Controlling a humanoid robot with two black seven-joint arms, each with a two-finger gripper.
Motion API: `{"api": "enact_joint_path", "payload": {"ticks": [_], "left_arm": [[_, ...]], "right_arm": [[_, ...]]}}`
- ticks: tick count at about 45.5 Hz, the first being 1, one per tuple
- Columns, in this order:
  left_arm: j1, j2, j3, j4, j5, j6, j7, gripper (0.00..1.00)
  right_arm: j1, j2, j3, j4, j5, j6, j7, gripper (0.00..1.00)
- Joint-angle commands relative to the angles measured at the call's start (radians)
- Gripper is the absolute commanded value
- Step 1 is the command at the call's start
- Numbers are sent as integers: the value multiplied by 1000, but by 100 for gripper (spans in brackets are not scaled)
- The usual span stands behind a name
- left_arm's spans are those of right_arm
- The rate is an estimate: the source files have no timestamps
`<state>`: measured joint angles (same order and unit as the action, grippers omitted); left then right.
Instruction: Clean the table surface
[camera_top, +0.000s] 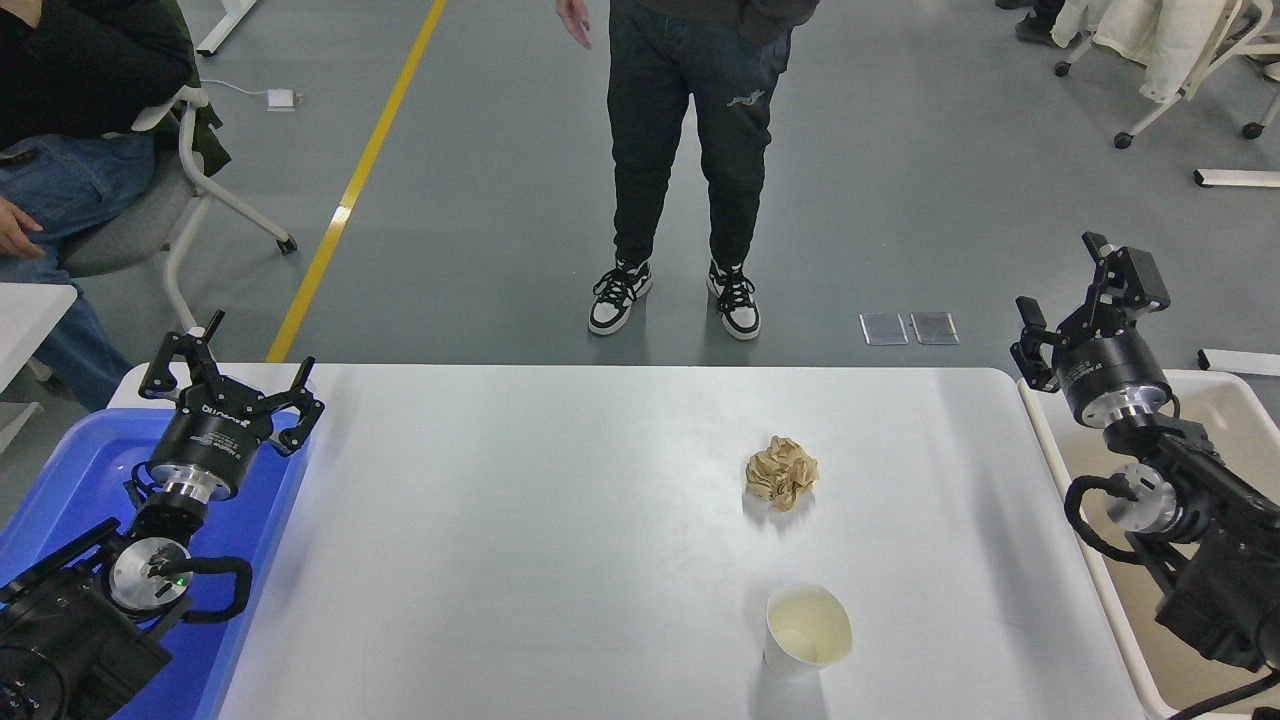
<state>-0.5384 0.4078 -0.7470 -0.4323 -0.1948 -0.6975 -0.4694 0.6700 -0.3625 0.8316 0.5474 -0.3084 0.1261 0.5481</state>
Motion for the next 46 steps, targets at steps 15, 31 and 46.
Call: {"api": "enact_joint_path", "payload": {"ticks": [15, 31, 46], "left_arm": [[0, 0, 0, 0, 0, 0, 0, 100], [0, -1, 0, 0, 0, 0, 0, 100], [0, -1, 0, 0, 0, 0, 0, 100]], "right_arm": [[10, 5, -2, 8, 0, -16, 1, 99], [14, 7, -2, 3, 0, -16, 1, 99], [29, 5, -3, 11, 0, -22, -2, 99]]}}
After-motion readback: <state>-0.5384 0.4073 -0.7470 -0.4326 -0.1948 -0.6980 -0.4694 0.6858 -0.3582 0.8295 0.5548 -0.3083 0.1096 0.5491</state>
